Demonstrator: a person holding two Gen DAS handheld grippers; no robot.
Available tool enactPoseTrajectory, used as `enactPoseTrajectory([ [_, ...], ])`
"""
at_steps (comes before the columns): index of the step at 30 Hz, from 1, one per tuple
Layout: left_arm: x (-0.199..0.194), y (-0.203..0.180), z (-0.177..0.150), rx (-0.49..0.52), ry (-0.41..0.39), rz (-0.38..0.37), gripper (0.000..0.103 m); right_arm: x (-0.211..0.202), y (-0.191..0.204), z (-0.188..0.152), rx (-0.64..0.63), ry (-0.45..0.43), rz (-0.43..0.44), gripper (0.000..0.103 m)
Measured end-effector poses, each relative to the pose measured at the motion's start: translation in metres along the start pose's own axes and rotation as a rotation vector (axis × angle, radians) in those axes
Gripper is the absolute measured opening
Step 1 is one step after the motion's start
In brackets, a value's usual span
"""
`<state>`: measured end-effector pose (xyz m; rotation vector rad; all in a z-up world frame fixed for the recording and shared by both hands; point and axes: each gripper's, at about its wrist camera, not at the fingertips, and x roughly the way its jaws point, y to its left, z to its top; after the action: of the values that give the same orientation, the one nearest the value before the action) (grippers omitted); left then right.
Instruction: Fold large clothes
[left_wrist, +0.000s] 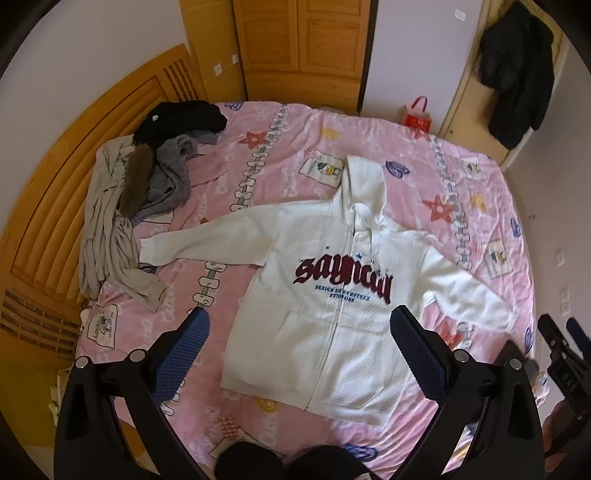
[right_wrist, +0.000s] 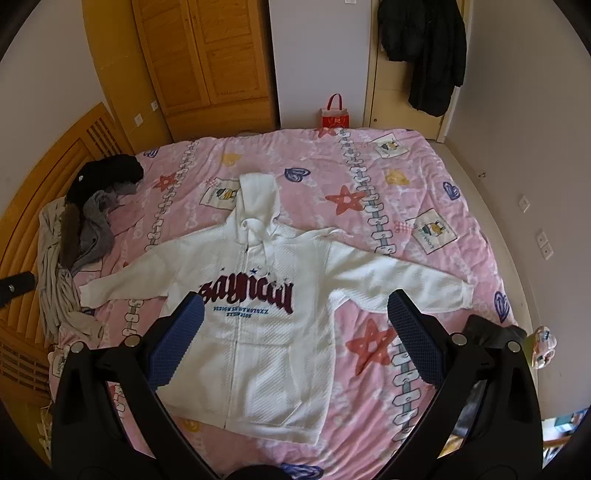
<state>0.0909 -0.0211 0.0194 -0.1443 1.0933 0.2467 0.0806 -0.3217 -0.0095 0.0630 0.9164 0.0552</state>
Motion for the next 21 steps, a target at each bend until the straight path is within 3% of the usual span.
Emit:
enactPoseTrajectory([
  [9,-0.003,0.012,0.016,-0.066,-0.027,0.071,0.095,0.006,-0.021,0.011,0.03,-0.005,0.012,0.097],
  [13,0.001,0.031,0.023,-0.104,-0.029,0.069,0.095,0.004,-0.021,0.009,0.052,-0.002,0.0,0.097],
  [18,0.024,0.08,0.037,-0.195,-0.018,0.051,0.095,-0.003,-0.012,0.01,0.058,-0.025,-0.061,0.097],
  [21,0.05,0.122,0.048,-0.264,-0.006,0.078,0.095,-0.003,-0.002,0.013,0.063,-0.039,-0.108,0.097],
])
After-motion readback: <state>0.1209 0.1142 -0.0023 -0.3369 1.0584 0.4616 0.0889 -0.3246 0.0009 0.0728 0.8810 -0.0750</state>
